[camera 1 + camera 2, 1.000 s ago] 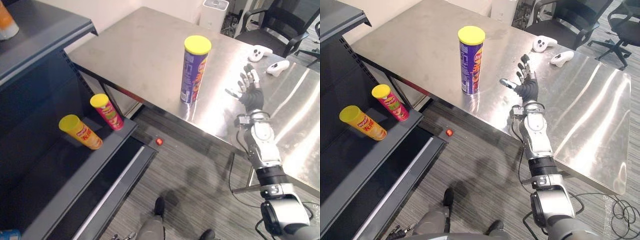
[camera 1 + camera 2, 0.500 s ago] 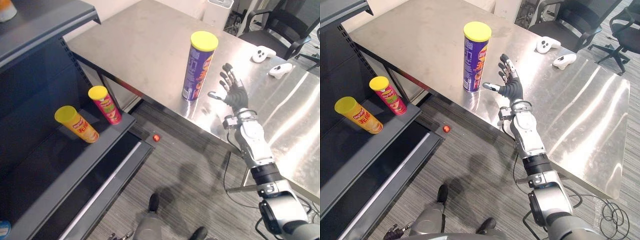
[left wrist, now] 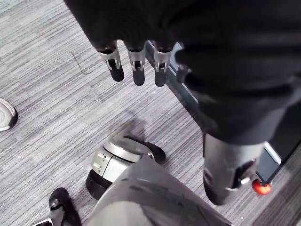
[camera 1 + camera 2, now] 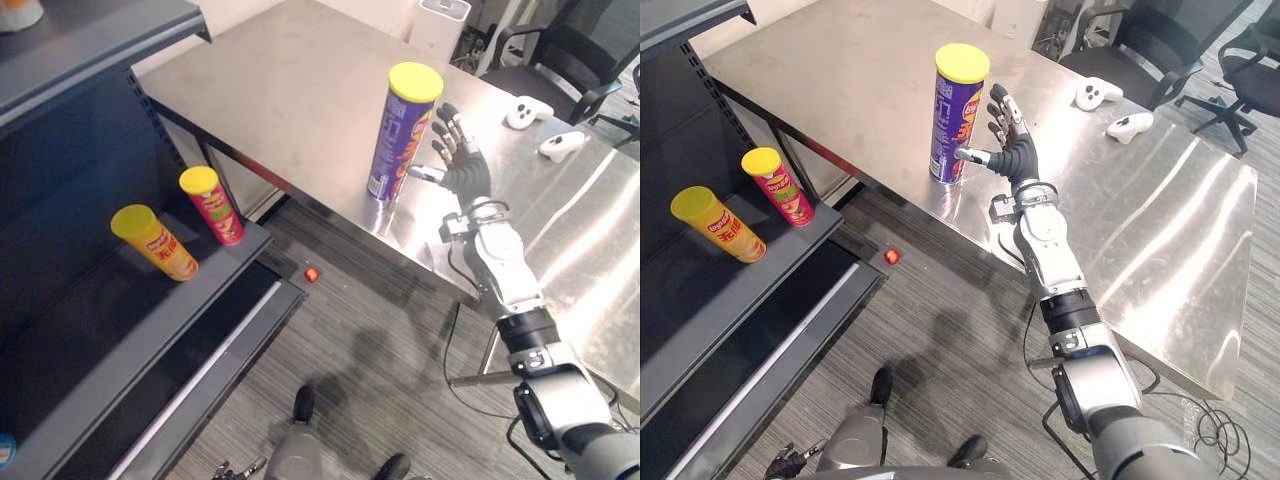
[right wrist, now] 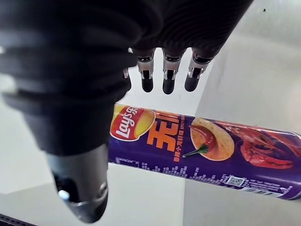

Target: Put the gum and the chips on the shelf.

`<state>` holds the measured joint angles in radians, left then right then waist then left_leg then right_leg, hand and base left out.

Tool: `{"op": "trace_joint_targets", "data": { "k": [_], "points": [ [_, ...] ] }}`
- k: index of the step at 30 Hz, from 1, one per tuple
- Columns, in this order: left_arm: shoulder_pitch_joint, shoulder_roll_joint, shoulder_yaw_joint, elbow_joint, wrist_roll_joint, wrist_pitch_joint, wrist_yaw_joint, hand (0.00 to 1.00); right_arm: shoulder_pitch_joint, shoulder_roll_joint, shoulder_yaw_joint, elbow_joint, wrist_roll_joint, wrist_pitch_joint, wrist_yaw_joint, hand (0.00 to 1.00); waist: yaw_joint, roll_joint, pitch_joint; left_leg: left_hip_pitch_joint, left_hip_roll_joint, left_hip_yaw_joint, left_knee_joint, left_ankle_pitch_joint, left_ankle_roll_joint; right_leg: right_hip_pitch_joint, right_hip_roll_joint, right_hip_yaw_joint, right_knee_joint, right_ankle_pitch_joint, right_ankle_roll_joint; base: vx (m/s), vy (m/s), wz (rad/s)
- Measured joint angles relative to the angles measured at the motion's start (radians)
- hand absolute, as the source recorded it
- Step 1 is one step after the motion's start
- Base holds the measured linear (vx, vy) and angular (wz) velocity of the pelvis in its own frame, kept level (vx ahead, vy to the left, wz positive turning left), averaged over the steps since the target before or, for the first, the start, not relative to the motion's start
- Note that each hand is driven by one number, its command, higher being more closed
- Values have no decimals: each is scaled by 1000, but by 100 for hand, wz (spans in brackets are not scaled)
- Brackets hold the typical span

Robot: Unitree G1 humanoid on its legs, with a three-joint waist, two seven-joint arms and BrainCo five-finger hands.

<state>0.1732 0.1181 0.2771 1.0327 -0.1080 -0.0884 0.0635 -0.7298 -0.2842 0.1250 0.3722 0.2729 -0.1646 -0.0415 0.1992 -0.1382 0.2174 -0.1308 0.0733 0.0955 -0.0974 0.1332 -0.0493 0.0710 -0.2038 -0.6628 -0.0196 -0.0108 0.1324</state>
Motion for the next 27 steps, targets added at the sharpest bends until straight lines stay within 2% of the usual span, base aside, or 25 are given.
{"op": "trace_joint_targets", "data": {
  "k": [27],
  "points": [
    [-13, 5, -4, -8, -7, 0, 8, 0, -79, 19, 0, 46, 1, 22, -15, 0, 7, -10, 8, -24, 4, 2, 0, 1, -1, -30, 1, 6, 6, -1, -2, 1, 0, 0]
  ]
}}
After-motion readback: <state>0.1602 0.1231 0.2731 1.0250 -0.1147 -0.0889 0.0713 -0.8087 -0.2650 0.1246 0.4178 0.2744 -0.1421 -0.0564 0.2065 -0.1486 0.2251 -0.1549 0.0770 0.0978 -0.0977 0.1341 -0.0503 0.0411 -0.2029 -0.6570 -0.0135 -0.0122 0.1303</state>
